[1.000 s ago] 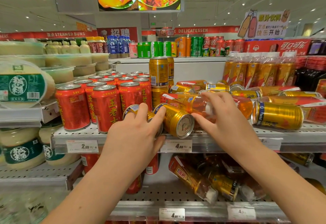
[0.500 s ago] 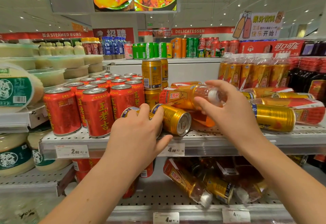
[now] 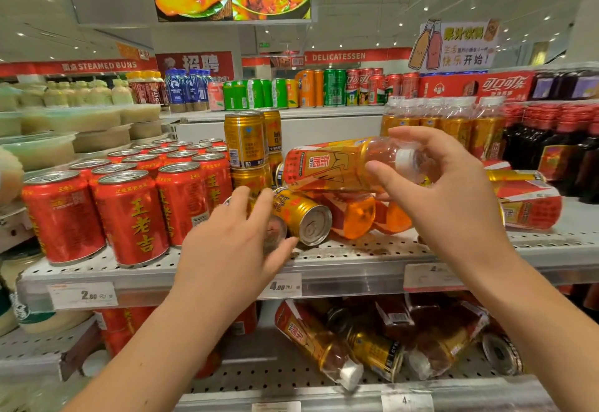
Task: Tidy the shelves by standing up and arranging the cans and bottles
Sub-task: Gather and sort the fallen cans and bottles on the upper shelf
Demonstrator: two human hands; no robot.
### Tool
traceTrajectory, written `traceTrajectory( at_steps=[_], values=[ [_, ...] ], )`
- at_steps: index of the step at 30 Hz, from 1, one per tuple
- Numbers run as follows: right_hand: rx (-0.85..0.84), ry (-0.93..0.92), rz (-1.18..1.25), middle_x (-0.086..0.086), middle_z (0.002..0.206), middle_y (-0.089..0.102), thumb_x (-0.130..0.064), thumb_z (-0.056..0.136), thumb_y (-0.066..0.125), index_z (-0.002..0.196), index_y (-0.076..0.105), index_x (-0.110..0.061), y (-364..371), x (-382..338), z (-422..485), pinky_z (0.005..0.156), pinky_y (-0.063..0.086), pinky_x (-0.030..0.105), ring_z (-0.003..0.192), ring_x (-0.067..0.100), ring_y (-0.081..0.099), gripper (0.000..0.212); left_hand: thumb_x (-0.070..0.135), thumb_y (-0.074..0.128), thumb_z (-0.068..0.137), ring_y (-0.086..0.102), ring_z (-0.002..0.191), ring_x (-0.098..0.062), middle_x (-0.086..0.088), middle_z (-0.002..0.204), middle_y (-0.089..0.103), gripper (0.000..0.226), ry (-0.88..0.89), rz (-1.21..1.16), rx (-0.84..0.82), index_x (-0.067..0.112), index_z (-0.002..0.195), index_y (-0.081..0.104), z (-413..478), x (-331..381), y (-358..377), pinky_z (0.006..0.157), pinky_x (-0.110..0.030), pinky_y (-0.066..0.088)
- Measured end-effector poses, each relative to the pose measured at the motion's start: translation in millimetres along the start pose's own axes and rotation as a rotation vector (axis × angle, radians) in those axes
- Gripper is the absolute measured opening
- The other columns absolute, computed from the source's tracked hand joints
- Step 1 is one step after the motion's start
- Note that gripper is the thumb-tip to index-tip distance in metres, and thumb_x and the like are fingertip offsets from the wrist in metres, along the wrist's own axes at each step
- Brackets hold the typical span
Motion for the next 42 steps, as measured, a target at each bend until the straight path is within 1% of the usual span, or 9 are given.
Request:
traceTrajectory(
  at_steps=[4, 9, 13, 20, 24, 28, 33, 39, 42],
  values=[
    [-0.023, 0.001, -0.005, -0.031, 0.115, 0.06, -0.05, 0.084, 0.075, 0.125, 0.061, -0.041, -1, 7, 3, 0.085, 0.053, 0.015, 0.106, -0.01, 0.058, 0.044, 0.06, 0.048, 0.096, 0.057, 0.1, -0.025, -0.007, 0.118, 0.06, 0.063, 0.078, -0.189, 0.247, 0.013, 0.137, 0.055, 14, 20, -30, 0.079, -0.039, 0.047],
    [-0.047, 0.029, 0.083, -0.024, 0.115, 0.063, -0.044, 0.084, 0.077, 0.122, 0.062, -0.041, -4, 15, 5, 0.086, 0.058, 0.038, 0.104, 0.006, 0.066, 0.041, 0.049, 0.064, 0.088, 0.04, 0.136, -0.023, -0.002, 0.149, 0.044, 0.079, 0.216, -0.407, 0.133, 0.023, 0.155, 0.032, 61, 71, -32, 0.113, -0.042, 0.035],
    [-0.058, 0.078, 0.168, -0.017, 0.117, 0.065, -0.041, 0.085, 0.077, 0.121, 0.062, -0.041, -10, 26, 1, 0.08, 0.061, 0.038, 0.101, 0.013, 0.069, 0.039, 0.044, 0.072, 0.082, 0.041, 0.137, -0.021, 0.001, 0.149, 0.046, 0.088, 0.269, -0.351, 0.134, 0.023, 0.156, 0.03, 76, 82, -23, 0.114, -0.04, 0.032],
    [-0.083, 0.08, 0.106, -0.02, 0.121, 0.061, -0.05, 0.085, 0.074, 0.122, 0.056, -0.047, -18, 35, -5, 0.086, 0.058, 0.039, 0.105, 0.008, 0.065, 0.041, 0.044, 0.075, 0.077, 0.035, 0.139, -0.023, 0.004, 0.151, 0.04, 0.09, 0.132, -0.458, 0.045, 0.027, 0.154, 0.032, 79, 64, -3, 0.117, -0.045, 0.034],
    [-0.223, 0.094, 0.048, -0.024, 0.127, 0.054, -0.062, 0.077, 0.074, 0.132, 0.042, -0.06, -12, 36, 2, 0.084, 0.059, 0.037, 0.109, 0.007, 0.063, 0.064, 0.049, 0.071, 0.077, 0.035, 0.135, -0.023, 0.008, 0.148, 0.041, 0.087, 0.131, -0.475, 0.064, 0.03, 0.153, 0.034, 73, 64, -6, 0.104, -0.042, 0.044],
    [-0.243, 0.322, 0.507, -0.004, 0.137, 0.06, -0.051, 0.075, 0.084, 0.144, 0.039, -0.045, -9, 55, 6, 0.085, 0.06, 0.042, 0.114, 0.019, 0.067, 0.083, 0.055, 0.068, 0.074, 0.037, 0.13, -0.023, 0.008, 0.144, 0.044, 0.085, 0.103, -0.464, 0.119, 0.031, 0.15, 0.038, 71, 63, -11, 0.092, -0.039, 0.049],
    [-0.365, 0.394, 0.643, -0.002, 0.123, 0.071, -0.048, 0.077, 0.083, 0.124, 0.065, -0.035, 17, 67, -18, 0.096, 0.054, 0.045, 0.116, 0.021, 0.067, 0.052, 0.06, 0.062, 0.075, 0.04, 0.12, -0.022, 0.006, 0.136, 0.049, 0.084, 0.124, -0.463, 0.144, 0.028, 0.149, 0.041, 68, 81, -22, 0.085, -0.035, 0.051],
    [-0.108, 0.49, 0.751, -0.002, 0.119, 0.073, -0.055, 0.077, 0.08, 0.125, 0.065, -0.031, 6, 75, -28, 0.102, 0.049, 0.046, 0.113, 0.018, 0.068, 0.055, 0.067, 0.055, 0.081, 0.042, 0.114, -0.016, 0.006, 0.13, 0.054, 0.085, 0.212, -0.601, 0.154, 0.024, 0.152, 0.037, 72, 121, -33, 0.093, -0.033, 0.045],
    [0.034, 0.466, 0.901, 0.006, 0.121, 0.072, -0.039, 0.089, 0.073, 0.128, 0.062, -0.021, -27, 79, -25, 0.098, 0.054, 0.038, 0.115, 0.022, 0.067, 0.044, 0.078, 0.056, 0.082, 0.047, 0.122, -0.007, 0.011, 0.138, 0.05, 0.093, 0.273, -0.76, 0.092, 0.03, 0.156, 0.027, 72, 136, -29, 0.097, -0.026, 0.041]
  ],
)
Point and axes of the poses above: each hand's wrist, its own z-axis towards the middle knuckle, its own y-axis out of the palm, x = y × z, the point moved 7 cm from there along z, towards the middle knuckle
